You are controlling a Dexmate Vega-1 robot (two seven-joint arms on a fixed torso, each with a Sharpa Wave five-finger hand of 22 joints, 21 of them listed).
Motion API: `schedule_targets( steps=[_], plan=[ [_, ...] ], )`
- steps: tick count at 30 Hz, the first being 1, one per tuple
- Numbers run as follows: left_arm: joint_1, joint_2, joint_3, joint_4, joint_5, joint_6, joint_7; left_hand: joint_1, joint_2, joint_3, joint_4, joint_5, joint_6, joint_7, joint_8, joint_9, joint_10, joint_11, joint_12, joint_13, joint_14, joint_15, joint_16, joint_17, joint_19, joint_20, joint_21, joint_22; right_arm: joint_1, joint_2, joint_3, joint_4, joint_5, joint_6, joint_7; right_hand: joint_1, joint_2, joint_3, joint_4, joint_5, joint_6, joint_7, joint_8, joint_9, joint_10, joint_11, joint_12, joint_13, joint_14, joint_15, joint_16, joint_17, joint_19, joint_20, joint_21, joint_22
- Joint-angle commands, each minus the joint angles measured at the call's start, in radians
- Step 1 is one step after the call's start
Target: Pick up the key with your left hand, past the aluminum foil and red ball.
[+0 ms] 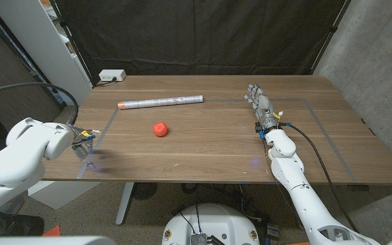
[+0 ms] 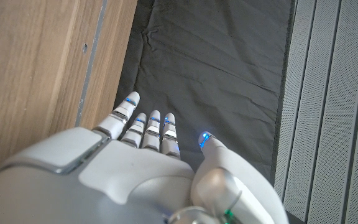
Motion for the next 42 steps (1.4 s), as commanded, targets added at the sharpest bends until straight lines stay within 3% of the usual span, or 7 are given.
schedule_targets(
  steps=[1, 17, 28, 32, 42],
  plan=[
    [0.018, 0.018, 0.027, 0.005, 0.032, 0.009, 0.024, 0.001, 0.0, -0.006, -0.004, 0.0, 0.012, -0.003, 0.002, 0.003, 0.013, -0.004, 0.004, 0.006, 0.006, -0.038, -0.001, 0.001, 0.001, -0.006, -0.002, 0.003, -0.004, -0.001, 0.005, 0.015, 0.009, 0.011, 0.003, -0.007, -0.002, 0.01, 0.002, 0.007, 0.011, -0.003, 0.0, 0.005, 0.009, -0.002, 0.004, 0.006, 0.004, -0.025, 0.003, -0.001, 0.003, -0.048, 0.002, 0.003],
    [0.043, 0.015, 0.042, 0.002, 0.057, 0.018, 0.033, 0.002, 0.001, -0.02, -0.003, 0.0, 0.031, 0.005, 0.0, 0.004, 0.028, -0.006, 0.01, 0.009, 0.015, -0.043, 0.0, 0.002, 0.005, -0.006, -0.002, 0.003, -0.003, 0.0, 0.005, 0.025, 0.017, 0.048, 0.01, -0.007, -0.002, 0.012, 0.001, 0.007, 0.015, -0.004, 0.001, 0.005, 0.012, -0.002, 0.005, 0.006, 0.007, -0.026, 0.003, -0.001, 0.002, -0.05, 0.001, 0.003],
    [0.089, 0.013, 0.048, 0.015, 0.132, 0.023, 0.079, 0.008, 0.005, -0.028, -0.004, 0.0, 0.052, -0.005, 0.002, 0.005, 0.03, -0.007, 0.011, 0.012, 0.014, -0.044, -0.003, 0.002, 0.007, -0.008, -0.003, 0.003, -0.002, 0.002, 0.001, 0.03, 0.023, 0.052, 0.006, -0.008, -0.003, 0.013, 0.001, 0.007, 0.015, -0.004, 0.001, 0.006, 0.013, -0.003, 0.004, 0.006, 0.008, -0.026, 0.003, -0.001, 0.001, -0.051, 0.001, 0.003],
    [0.101, 0.003, 0.037, 0.02, 0.139, 0.019, 0.105, 0.009, 0.008, -0.034, -0.003, 0.001, 0.01, 0.02, -0.02, 0.006, 0.031, -0.004, 0.012, 0.014, 0.017, -0.044, -0.003, 0.002, 0.007, -0.007, -0.003, 0.003, 0.0, 0.003, -0.002, 0.035, 0.018, 0.05, 0.002, -0.008, -0.003, 0.013, 0.0, 0.007, 0.016, -0.004, 0.001, 0.006, 0.013, -0.004, 0.004, 0.006, 0.009, -0.026, 0.003, -0.001, 0.001, -0.05, 0.001, 0.003],
    [0.112, 0.0, 0.054, 0.039, 0.199, 0.02, 0.151, -0.002, 0.017, -0.044, 0.006, 0.0, 0.002, 0.043, -0.03, 0.005, 0.041, -0.006, 0.017, 0.016, 0.027, -0.047, 0.001, 0.004, 0.011, -0.008, -0.002, 0.004, -0.005, 0.003, -0.003, 0.029, 0.013, 0.047, -0.008, -0.008, -0.003, 0.014, 0.0, 0.007, 0.016, -0.004, 0.0, 0.006, 0.013, -0.003, 0.004, 0.006, 0.009, -0.027, 0.002, -0.001, 0.0, -0.05, 0.001, 0.003]
  ],
)
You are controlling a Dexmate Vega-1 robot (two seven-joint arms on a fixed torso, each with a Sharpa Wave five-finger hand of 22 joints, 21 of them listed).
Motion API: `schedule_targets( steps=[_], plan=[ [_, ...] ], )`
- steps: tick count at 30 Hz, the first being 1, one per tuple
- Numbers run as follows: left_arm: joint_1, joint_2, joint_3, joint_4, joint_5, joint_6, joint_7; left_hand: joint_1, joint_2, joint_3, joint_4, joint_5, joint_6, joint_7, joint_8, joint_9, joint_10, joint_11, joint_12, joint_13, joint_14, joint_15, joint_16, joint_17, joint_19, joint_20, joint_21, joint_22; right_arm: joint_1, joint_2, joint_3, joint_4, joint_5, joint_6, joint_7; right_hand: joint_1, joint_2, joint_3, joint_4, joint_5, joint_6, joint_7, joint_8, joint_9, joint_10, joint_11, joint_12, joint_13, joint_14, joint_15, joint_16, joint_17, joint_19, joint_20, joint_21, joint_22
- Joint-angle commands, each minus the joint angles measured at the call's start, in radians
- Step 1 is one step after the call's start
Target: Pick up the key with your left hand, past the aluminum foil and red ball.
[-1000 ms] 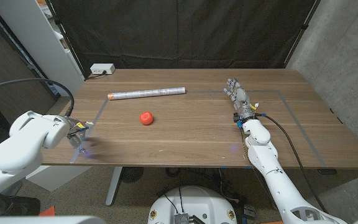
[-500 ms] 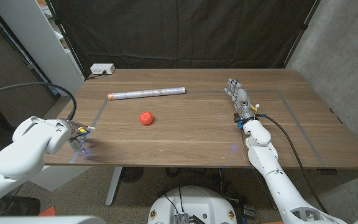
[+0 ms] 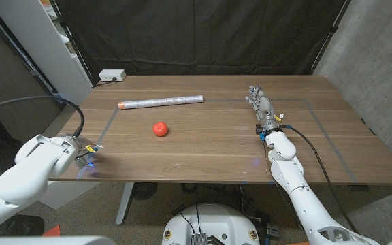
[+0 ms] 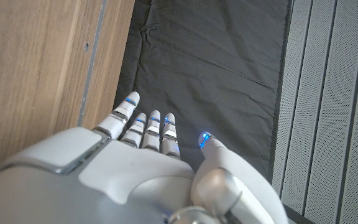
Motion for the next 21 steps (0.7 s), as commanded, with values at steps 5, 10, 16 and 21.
schedule_targets(
  steps=[5, 10, 16, 21],
  plan=[
    [0.03, -0.016, 0.01, 0.033, 0.074, 0.002, 0.098, -0.009, 0.01, -0.013, 0.007, 0.0, -0.001, 0.021, -0.008, 0.005, 0.017, -0.002, 0.011, 0.003, 0.01, -0.045, 0.001, 0.006, 0.007, -0.002, -0.002, 0.004, -0.006, -0.001, -0.005, -0.005, -0.008, -0.001, -0.011, -0.003, 0.002, 0.006, 0.0, 0.007, 0.01, 0.001, 0.0, 0.005, 0.008, 0.003, 0.004, 0.006, 0.009, -0.026, 0.002, 0.004, 0.0, -0.051, 0.001, 0.003],
    [0.05, -0.025, 0.006, 0.047, 0.076, -0.001, 0.165, -0.023, 0.01, -0.024, 0.013, 0.0, 0.012, 0.027, -0.007, 0.005, 0.027, 0.002, 0.016, 0.005, 0.023, -0.047, 0.005, 0.007, 0.013, 0.002, 0.0, 0.004, -0.008, -0.003, -0.008, -0.01, -0.013, -0.001, -0.014, -0.003, 0.001, 0.006, -0.001, 0.007, 0.01, 0.001, 0.0, 0.005, 0.009, 0.004, 0.004, 0.006, 0.011, -0.026, 0.002, 0.003, 0.001, -0.05, 0.001, 0.003],
    [0.067, -0.034, 0.002, 0.064, 0.068, -0.002, 0.242, -0.043, 0.005, -0.037, 0.02, 0.002, 0.021, 0.03, -0.009, 0.004, 0.037, 0.002, 0.021, 0.006, 0.03, -0.049, 0.007, 0.009, 0.023, 0.002, 0.004, 0.005, -0.008, -0.008, -0.014, -0.013, -0.02, -0.002, -0.016, -0.003, 0.0, 0.006, -0.002, 0.008, 0.01, 0.002, -0.001, 0.005, 0.01, 0.004, 0.004, 0.006, 0.011, -0.025, 0.002, 0.003, 0.0, -0.05, 0.001, 0.003],
    [0.089, -0.034, -0.019, 0.075, 0.067, -0.013, 0.311, -0.055, 0.011, -0.044, 0.026, 0.003, 0.038, 0.036, -0.006, 0.004, 0.049, 0.004, 0.027, 0.007, 0.04, -0.057, 0.01, 0.011, 0.027, 0.002, 0.005, 0.005, -0.005, -0.009, -0.016, -0.009, -0.023, -0.001, -0.02, -0.003, -0.001, 0.007, -0.003, 0.008, 0.012, 0.001, 0.0, 0.005, 0.012, 0.004, 0.004, 0.006, 0.013, -0.025, 0.002, 0.003, -0.001, -0.05, 0.001, 0.003]
  ],
)
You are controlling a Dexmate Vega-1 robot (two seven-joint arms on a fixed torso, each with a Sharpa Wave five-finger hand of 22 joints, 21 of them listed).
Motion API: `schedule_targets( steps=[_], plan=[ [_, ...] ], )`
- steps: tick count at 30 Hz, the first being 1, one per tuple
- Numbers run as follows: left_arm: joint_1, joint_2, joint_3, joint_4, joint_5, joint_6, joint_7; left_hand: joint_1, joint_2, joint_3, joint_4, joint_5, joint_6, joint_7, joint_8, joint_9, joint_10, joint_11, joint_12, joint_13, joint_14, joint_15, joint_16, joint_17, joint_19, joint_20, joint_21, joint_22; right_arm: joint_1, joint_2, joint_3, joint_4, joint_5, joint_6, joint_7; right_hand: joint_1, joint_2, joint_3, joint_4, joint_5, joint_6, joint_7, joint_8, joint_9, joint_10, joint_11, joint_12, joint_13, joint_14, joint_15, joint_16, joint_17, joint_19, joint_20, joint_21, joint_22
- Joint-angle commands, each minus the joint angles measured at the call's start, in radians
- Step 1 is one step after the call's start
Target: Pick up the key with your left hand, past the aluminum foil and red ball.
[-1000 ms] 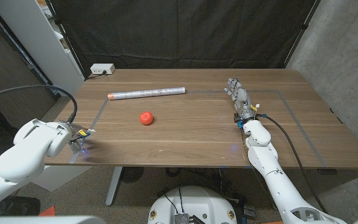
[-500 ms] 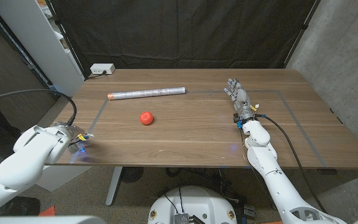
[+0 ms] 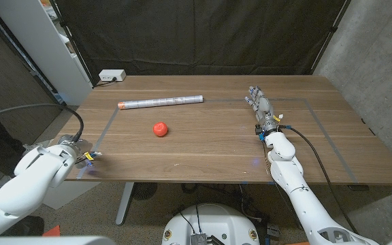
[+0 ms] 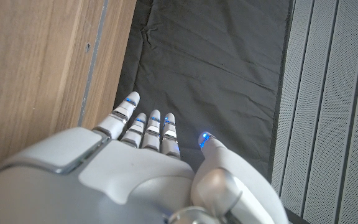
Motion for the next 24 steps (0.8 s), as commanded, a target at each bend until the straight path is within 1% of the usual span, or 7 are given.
schedule_targets(
  steps=[1, 4, 6, 11, 12, 16, 24],
  plan=[
    [0.039, -0.012, -0.025, 0.031, -0.008, -0.016, 0.143, -0.015, 0.003, -0.007, 0.003, 0.004, 0.019, 0.003, 0.001, 0.004, 0.019, -0.003, 0.01, 0.003, 0.015, -0.058, 0.01, 0.006, 0.013, -0.002, 0.005, 0.005, 0.001, -0.005, -0.007, 0.0, -0.011, -0.001, -0.01, -0.003, -0.002, 0.007, -0.003, 0.008, 0.013, 0.001, 0.0, 0.005, 0.007, 0.0, 0.004, 0.006, 0.013, -0.025, 0.002, 0.003, 0.0, -0.05, 0.001, 0.003],
    [0.032, -0.004, -0.019, 0.036, -0.015, -0.021, 0.144, -0.019, 0.005, -0.01, 0.004, 0.004, 0.034, 0.004, 0.005, 0.004, 0.03, -0.001, 0.015, 0.003, 0.021, -0.06, 0.012, 0.007, 0.014, -0.001, 0.006, 0.005, 0.001, -0.005, -0.008, 0.002, -0.014, -0.001, -0.014, -0.002, -0.002, 0.007, -0.004, 0.008, 0.013, 0.001, 0.0, 0.005, 0.007, -0.001, 0.004, 0.006, 0.014, -0.024, 0.002, 0.003, 0.0, -0.05, 0.001, 0.003],
    [0.029, 0.001, -0.015, 0.04, -0.018, -0.023, 0.147, -0.02, 0.006, -0.012, 0.003, 0.005, 0.043, 0.004, 0.006, 0.003, 0.038, -0.011, 0.019, 0.004, 0.029, -0.064, 0.014, 0.008, 0.016, -0.002, 0.006, 0.005, 0.001, -0.005, -0.008, 0.002, -0.015, 0.0, -0.018, -0.002, -0.003, 0.007, -0.004, 0.008, 0.014, 0.001, 0.0, 0.005, 0.007, -0.001, 0.004, 0.006, 0.014, -0.025, 0.002, 0.003, -0.001, -0.051, 0.001, 0.003],
    [0.022, 0.007, -0.007, 0.047, -0.039, -0.027, 0.157, -0.016, 0.006, -0.015, -0.003, 0.007, 0.059, 0.0, 0.008, 0.003, 0.052, -0.013, 0.025, 0.005, 0.038, -0.068, 0.016, 0.008, 0.02, -0.003, 0.007, 0.005, 0.0, -0.007, -0.007, 0.006, -0.019, 0.003, -0.024, -0.002, -0.003, 0.007, -0.005, 0.008, 0.014, 0.0, 0.0, 0.005, 0.007, -0.002, 0.004, 0.006, 0.016, -0.024, 0.002, 0.002, -0.002, -0.051, 0.001, 0.002],
    [0.02, 0.008, -0.005, 0.048, -0.043, -0.027, 0.16, -0.016, 0.006, -0.017, -0.004, 0.007, 0.067, -0.001, 0.01, 0.003, 0.057, -0.018, 0.027, 0.005, 0.043, -0.07, 0.018, 0.008, 0.021, -0.005, 0.008, 0.005, 0.0, -0.008, -0.006, 0.007, -0.018, 0.003, -0.023, -0.002, -0.003, 0.007, -0.005, 0.008, 0.014, 0.0, 0.0, 0.005, 0.007, -0.001, 0.004, 0.006, 0.016, -0.024, 0.002, 0.002, -0.001, -0.052, 0.001, 0.002],
    [0.007, 0.02, 0.014, 0.05, -0.058, -0.027, 0.156, -0.019, 0.003, -0.022, -0.005, 0.008, 0.082, 0.003, 0.013, 0.002, 0.068, -0.014, 0.033, 0.006, 0.049, -0.073, 0.019, 0.008, 0.022, -0.006, 0.008, 0.005, 0.003, -0.011, -0.006, 0.009, -0.019, 0.004, -0.024, -0.002, -0.003, 0.008, -0.005, 0.008, 0.013, 0.0, -0.001, 0.005, 0.007, -0.002, 0.004, 0.006, 0.016, -0.024, 0.002, 0.002, -0.001, -0.052, 0.001, 0.002],
    [0.005, 0.042, 0.026, 0.042, -0.059, -0.015, 0.143, -0.011, -0.022, -0.032, -0.02, 0.012, 0.082, -0.004, 0.007, 0.002, 0.065, -0.022, 0.032, 0.007, 0.052, -0.078, 0.014, 0.004, 0.021, -0.009, 0.007, 0.005, 0.011, -0.011, -0.003, 0.021, -0.018, 0.006, -0.025, -0.002, -0.003, 0.008, -0.006, 0.009, 0.015, -0.001, 0.0, 0.005, 0.01, -0.002, 0.004, 0.006, 0.017, -0.025, 0.002, 0.002, -0.002, -0.052, 0.001, 0.002]
  ],
)
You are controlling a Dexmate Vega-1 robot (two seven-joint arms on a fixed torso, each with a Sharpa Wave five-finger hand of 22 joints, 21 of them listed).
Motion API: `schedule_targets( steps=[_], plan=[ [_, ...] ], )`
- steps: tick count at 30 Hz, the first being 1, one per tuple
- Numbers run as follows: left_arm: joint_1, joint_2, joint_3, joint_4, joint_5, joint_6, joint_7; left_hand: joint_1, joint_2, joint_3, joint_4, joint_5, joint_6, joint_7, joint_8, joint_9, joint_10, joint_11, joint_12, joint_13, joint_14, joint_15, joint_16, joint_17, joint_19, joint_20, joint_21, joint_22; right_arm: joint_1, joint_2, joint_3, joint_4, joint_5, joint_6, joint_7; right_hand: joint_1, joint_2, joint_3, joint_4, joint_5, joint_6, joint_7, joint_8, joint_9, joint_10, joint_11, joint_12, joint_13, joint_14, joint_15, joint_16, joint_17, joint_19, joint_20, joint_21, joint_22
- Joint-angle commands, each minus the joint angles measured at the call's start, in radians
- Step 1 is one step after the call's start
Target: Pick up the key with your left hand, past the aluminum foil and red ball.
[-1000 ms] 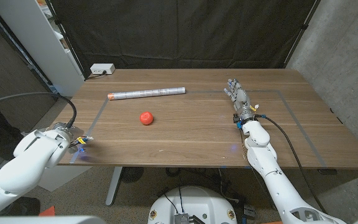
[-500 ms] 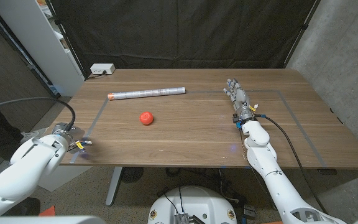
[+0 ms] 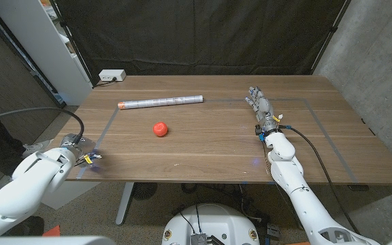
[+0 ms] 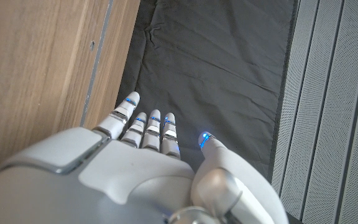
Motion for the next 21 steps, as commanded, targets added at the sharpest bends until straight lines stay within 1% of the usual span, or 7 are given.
schedule_targets(
  steps=[1, 3, 6, 9, 13, 16, 21],
  plan=[
    [-0.012, 0.035, 0.025, -0.006, -0.017, 0.006, -0.015, 0.009, -0.021, -0.006, -0.008, 0.008, 0.007, -0.006, 0.0, 0.002, 0.006, -0.009, 0.006, 0.003, 0.012, -0.082, 0.0, 0.0, 0.004, -0.005, 0.003, 0.005, 0.012, -0.001, 0.004, 0.022, 0.002, 0.005, -0.004, -0.002, -0.003, 0.004, -0.001, 0.004, 0.007, 0.003, 0.0, 0.005, 0.009, -0.003, 0.004, 0.006, 0.005, -0.024, 0.002, 0.002, -0.002, -0.052, 0.001, 0.002],
    [-0.013, 0.046, 0.033, -0.013, -0.009, 0.007, -0.035, 0.009, -0.028, -0.009, -0.011, 0.009, 0.003, -0.01, -0.002, 0.002, 0.002, -0.012, 0.005, 0.004, 0.01, -0.082, -0.003, -0.001, 0.0, -0.005, 0.001, 0.005, 0.013, 0.001, 0.006, 0.026, 0.003, 0.005, -0.005, -0.003, -0.002, 0.005, -0.001, 0.004, 0.007, 0.003, 0.0, 0.005, 0.009, -0.003, 0.004, 0.006, 0.005, -0.025, 0.002, 0.002, -0.003, -0.053, 0.0, 0.002],
    [-0.014, 0.056, 0.036, -0.03, -0.007, 0.004, -0.064, 0.016, -0.036, -0.014, -0.015, 0.014, -0.026, -0.026, -0.015, 0.004, -0.009, 0.004, 0.003, 0.008, 0.0, -0.074, -0.011, -0.001, -0.006, -0.005, -0.002, 0.005, 0.015, 0.004, 0.01, 0.035, 0.007, 0.009, -0.005, -0.003, -0.002, 0.005, -0.001, 0.004, 0.007, 0.003, 0.0, 0.006, 0.01, -0.004, 0.004, 0.006, 0.007, -0.025, 0.002, 0.003, -0.003, -0.054, 0.0, 0.002],
    [-0.011, 0.062, 0.035, -0.046, -0.002, -0.002, -0.076, 0.019, -0.041, -0.017, -0.018, 0.016, -0.026, -0.026, -0.014, 0.006, -0.015, 0.005, 0.002, 0.01, -0.01, -0.068, -0.017, -0.001, -0.012, -0.004, -0.004, 0.005, 0.017, 0.007, 0.014, 0.043, 0.006, 0.015, -0.012, -0.004, -0.001, 0.005, 0.0, 0.004, 0.008, 0.003, 0.0, 0.006, 0.01, -0.004, 0.004, 0.006, 0.008, -0.025, 0.003, 0.003, -0.003, -0.055, 0.0, 0.003],
    [-0.021, 0.063, 0.04, -0.056, 0.0, -0.007, -0.087, 0.012, -0.047, -0.03, -0.011, 0.02, 0.045, 0.0, 0.014, 0.011, 0.018, 0.007, 0.021, 0.019, 0.002, -0.074, -0.017, 0.002, -0.016, -0.004, -0.007, 0.005, 0.017, 0.01, 0.02, 0.049, 0.007, 0.019, -0.016, -0.005, -0.001, 0.005, 0.001, 0.004, 0.008, 0.003, 0.0, 0.006, 0.012, -0.002, 0.004, 0.006, 0.008, -0.025, 0.003, 0.003, -0.003, -0.055, 0.0, 0.003],
    [-0.029, 0.063, 0.047, -0.058, 0.011, -0.007, -0.088, 0.006, -0.045, -0.037, -0.006, 0.02, 0.092, 0.02, 0.025, 0.009, 0.043, -0.009, 0.037, 0.025, 0.019, -0.084, -0.013, 0.003, -0.015, -0.006, -0.008, 0.005, 0.014, 0.011, 0.025, 0.048, 0.007, 0.019, -0.022, -0.006, -0.001, 0.005, 0.001, 0.004, 0.007, 0.003, -0.001, 0.006, 0.01, -0.004, 0.003, 0.006, 0.008, -0.025, 0.003, 0.003, -0.004, -0.055, 0.0, 0.003],
    [-0.049, 0.078, 0.083, -0.05, 0.068, 0.008, -0.112, 0.039, -0.026, -0.024, -0.018, 0.022, 0.106, 0.017, 0.019, 0.007, 0.04, -0.015, 0.042, 0.031, 0.026, -0.092, -0.015, 0.003, -0.012, -0.01, -0.007, 0.006, 0.009, 0.011, 0.032, 0.043, 0.007, 0.017, -0.029, -0.008, -0.001, 0.004, 0.002, 0.004, 0.005, 0.002, -0.002, 0.006, 0.008, -0.004, 0.002, 0.006, 0.008, -0.024, 0.003, 0.004, -0.004, -0.056, 0.0, 0.003]
  ],
)
